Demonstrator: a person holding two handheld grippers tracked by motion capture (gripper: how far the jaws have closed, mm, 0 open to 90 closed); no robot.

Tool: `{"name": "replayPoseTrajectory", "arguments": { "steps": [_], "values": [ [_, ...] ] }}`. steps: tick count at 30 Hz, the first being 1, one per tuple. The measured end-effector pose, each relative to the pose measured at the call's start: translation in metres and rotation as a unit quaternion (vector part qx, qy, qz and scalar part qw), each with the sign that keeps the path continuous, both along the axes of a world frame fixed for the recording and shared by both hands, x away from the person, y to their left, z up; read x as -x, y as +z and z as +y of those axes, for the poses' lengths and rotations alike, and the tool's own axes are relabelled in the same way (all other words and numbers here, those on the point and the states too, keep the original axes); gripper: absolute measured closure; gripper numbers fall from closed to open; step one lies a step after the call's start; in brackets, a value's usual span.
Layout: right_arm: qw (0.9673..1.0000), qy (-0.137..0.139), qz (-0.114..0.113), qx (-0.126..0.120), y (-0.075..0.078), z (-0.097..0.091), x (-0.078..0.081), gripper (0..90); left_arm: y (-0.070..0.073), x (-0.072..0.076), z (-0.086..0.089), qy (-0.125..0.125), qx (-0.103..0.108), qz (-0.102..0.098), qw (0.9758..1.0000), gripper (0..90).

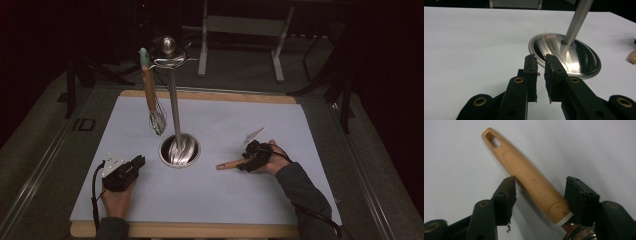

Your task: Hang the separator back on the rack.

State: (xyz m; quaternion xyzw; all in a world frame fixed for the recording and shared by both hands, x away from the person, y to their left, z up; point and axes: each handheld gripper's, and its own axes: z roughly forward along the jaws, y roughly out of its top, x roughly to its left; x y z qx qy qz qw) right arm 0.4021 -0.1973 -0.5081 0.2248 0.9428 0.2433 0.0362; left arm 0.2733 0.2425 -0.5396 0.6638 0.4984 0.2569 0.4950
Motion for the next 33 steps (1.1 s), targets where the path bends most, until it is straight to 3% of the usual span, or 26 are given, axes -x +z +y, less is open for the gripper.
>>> {"name": "replayPoseTrajectory", "arguments": {
  "steps": [4,16,23,30,33],
  "values": [
    [0.9998,-0.005,0.016,-0.013,0.001,-0.002,0.0,53.1,0.0,0.0,0.0,0.0,0.0,0.0,1.0,80.0],
    [0.9982,-0.026,0.05,-0.02,0.006,-0.007,0.002,65.2,0.0,0.0,0.0,0.0,-0.001,0.0,1.0,80.0],
    [0.9965,-0.044,0.071,-0.013,0.009,-0.006,0.003,67.8,0.0,0.0,0.0,0.0,0.0,0.0,1.0,80.0],
    [0.9959,-0.035,0.084,-0.006,0.01,-0.007,0.002,68.4,0.0,0.0,0.0,0.0,0.0,0.0,1.0,80.0],
    [0.996,-0.033,0.083,0.008,0.009,-0.008,0.001,66.4,0.0,0.0,0.0,0.0,0.001,0.001,1.0,80.0]
  ]
}}
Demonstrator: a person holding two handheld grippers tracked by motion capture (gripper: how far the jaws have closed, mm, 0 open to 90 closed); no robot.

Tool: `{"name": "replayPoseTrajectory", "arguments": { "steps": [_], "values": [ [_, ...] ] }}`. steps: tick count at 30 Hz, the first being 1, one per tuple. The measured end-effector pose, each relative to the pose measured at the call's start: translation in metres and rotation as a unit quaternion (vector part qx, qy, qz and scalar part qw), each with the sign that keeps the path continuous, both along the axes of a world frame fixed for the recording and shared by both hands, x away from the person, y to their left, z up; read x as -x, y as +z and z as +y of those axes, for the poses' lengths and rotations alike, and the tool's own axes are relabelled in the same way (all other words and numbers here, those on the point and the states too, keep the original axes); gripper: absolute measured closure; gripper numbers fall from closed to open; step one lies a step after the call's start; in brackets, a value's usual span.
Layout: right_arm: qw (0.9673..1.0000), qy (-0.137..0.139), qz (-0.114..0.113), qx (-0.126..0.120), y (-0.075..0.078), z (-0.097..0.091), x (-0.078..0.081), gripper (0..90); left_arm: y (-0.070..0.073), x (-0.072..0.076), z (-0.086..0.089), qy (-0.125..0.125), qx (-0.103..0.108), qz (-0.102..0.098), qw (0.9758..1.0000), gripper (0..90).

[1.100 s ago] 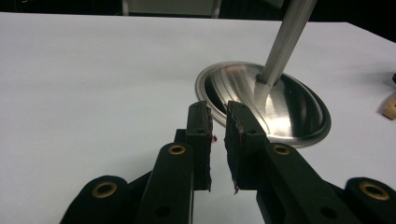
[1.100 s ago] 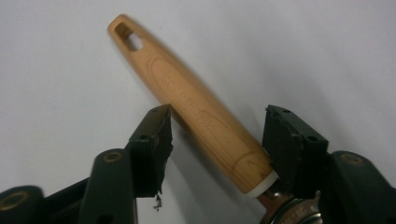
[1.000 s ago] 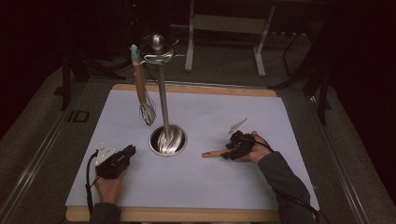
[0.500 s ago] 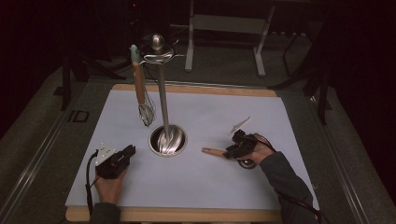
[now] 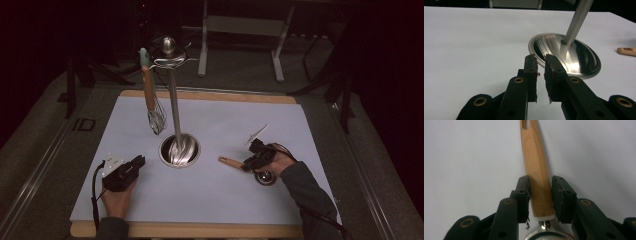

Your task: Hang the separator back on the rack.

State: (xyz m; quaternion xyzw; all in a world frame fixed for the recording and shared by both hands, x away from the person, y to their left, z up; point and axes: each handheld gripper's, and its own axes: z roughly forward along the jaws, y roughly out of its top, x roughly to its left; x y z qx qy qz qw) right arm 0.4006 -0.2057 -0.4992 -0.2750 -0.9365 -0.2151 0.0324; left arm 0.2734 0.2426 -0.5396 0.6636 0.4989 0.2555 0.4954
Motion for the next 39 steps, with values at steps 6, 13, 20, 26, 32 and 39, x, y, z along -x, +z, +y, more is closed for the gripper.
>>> {"name": "replayPoseTrajectory", "arguments": {
  "steps": [6,13,20,26,32,39],
  "values": [
    [0.9999,-0.01,0.006,0.012,-0.001,-0.003,0.002,66.5,0.0,0.0,0.0,0.0,0.0,-0.001,1.0,80.0],
    [0.9977,-0.06,0.007,0.03,0.004,-0.009,-0.001,70.2,0.0,0.0,0.0,0.0,0.0,0.0,1.0,80.0],
    [0.9966,-0.041,0.049,0.053,0.004,-0.01,-0.006,68.2,0.0,0.0,0.0,0.0,0.0,0.0,1.0,79.8],
    [0.9929,-0.019,0.064,0.099,0.003,-0.004,-0.006,67.6,0.0,0.0,0.0,0.0,0.0,-0.001,1.0,79.7],
    [0.991,-0.014,0.077,0.108,0.003,-0.003,-0.008,68.4,0.0,0.0,0.0,0.0,0.0,-0.001,1.0,79.7],
    [0.9916,-0.018,0.072,0.106,0.003,-0.003,-0.006,69.3,0.0,0.0,0.0,0.0,-0.001,-0.001,1.0,79.7]
  ]
}}
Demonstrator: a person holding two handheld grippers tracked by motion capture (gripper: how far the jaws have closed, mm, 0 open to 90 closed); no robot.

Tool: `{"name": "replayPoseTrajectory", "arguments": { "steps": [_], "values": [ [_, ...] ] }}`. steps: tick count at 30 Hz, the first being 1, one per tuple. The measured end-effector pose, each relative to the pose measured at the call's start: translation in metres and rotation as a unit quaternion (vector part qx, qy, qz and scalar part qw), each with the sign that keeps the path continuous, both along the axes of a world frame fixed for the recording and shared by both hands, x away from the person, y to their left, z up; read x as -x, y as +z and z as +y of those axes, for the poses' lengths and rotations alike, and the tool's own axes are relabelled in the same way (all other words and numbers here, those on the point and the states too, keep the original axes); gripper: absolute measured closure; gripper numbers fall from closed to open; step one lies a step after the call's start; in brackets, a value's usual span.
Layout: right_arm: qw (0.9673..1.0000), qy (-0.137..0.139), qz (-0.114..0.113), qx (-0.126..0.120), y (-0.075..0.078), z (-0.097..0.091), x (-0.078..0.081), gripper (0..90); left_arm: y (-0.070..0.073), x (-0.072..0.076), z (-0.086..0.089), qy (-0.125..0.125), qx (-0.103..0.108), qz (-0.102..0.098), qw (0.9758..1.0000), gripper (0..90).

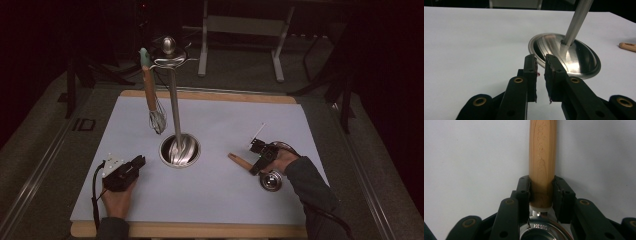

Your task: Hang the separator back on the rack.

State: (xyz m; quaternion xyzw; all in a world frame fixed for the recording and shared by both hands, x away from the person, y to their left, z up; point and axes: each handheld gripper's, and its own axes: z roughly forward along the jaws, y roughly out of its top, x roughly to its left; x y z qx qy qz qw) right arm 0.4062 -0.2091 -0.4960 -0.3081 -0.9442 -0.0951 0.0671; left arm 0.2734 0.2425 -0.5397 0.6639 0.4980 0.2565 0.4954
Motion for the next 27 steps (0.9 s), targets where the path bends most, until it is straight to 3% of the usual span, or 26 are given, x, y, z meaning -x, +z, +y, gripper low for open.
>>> {"name": "replayPoseTrajectory", "arguments": {
  "steps": [6,11,21,27],
  "values": [
    [0.9998,-0.008,-0.004,-0.02,0.0,-0.006,0.001,69.4,0.0,0.0,0.0,0.0,0.0,0.0,1.0,79.7],
    [0.9978,-0.023,-0.026,-0.056,0.005,-0.012,0.001,69.5,0.0,0.0,0.0,0.001,0.0,0.0,1.0,79.7],
    [0.988,-0.036,-0.068,-0.134,0.011,-0.019,0.006,69.5,0.0,0.0,0.0,0.001,-0.001,0.0,1.0,79.7],
    [0.9827,-0.029,-0.09,-0.159,0.016,-0.016,0.011,69.5,0.0,0.0,0.0,0.0,-0.001,0.001,1.0,79.7]
  ]
}}
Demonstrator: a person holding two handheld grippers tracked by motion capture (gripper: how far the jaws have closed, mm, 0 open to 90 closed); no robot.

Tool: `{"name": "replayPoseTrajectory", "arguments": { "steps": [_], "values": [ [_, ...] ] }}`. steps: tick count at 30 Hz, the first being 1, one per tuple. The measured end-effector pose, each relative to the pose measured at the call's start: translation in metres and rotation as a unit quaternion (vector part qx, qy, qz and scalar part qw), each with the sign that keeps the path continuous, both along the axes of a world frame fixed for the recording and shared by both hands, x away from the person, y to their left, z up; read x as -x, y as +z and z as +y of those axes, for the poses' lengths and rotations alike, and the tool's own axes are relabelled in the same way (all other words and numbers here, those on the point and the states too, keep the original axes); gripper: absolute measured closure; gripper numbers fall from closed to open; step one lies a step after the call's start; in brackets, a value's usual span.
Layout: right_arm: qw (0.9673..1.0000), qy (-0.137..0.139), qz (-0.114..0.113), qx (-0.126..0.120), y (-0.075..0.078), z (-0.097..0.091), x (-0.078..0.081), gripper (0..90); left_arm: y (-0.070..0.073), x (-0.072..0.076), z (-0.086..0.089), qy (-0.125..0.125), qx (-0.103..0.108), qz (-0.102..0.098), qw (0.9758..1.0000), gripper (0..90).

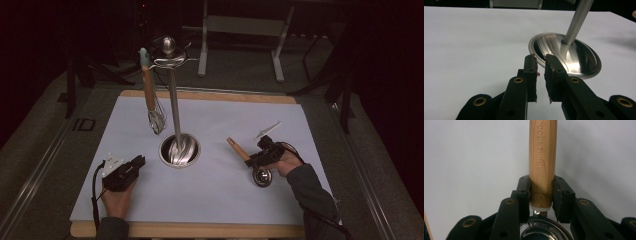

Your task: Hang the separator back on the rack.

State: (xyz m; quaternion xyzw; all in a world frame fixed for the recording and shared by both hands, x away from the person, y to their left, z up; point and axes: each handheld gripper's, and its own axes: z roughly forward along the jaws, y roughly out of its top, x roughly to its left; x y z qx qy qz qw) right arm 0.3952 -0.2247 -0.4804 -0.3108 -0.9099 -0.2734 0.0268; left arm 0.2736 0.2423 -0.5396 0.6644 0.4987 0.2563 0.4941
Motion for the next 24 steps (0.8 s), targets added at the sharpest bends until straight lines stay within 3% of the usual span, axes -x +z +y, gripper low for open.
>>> {"name": "replayPoseTrajectory", "arguments": {
  "steps": [7,24],
  "values": [
    [0.9994,0.011,-0.028,-0.017,0.004,0.007,0.006,69.5,0.0,0.0,0.0,0.0,0.001,0.0,1.0,79.7],
    [0.9959,0.032,-0.063,-0.057,0.013,0.022,0.015,69.5,0.0,0.0,0.0,0.0,0.0,0.0,1.0,79.7]
  ]
}}
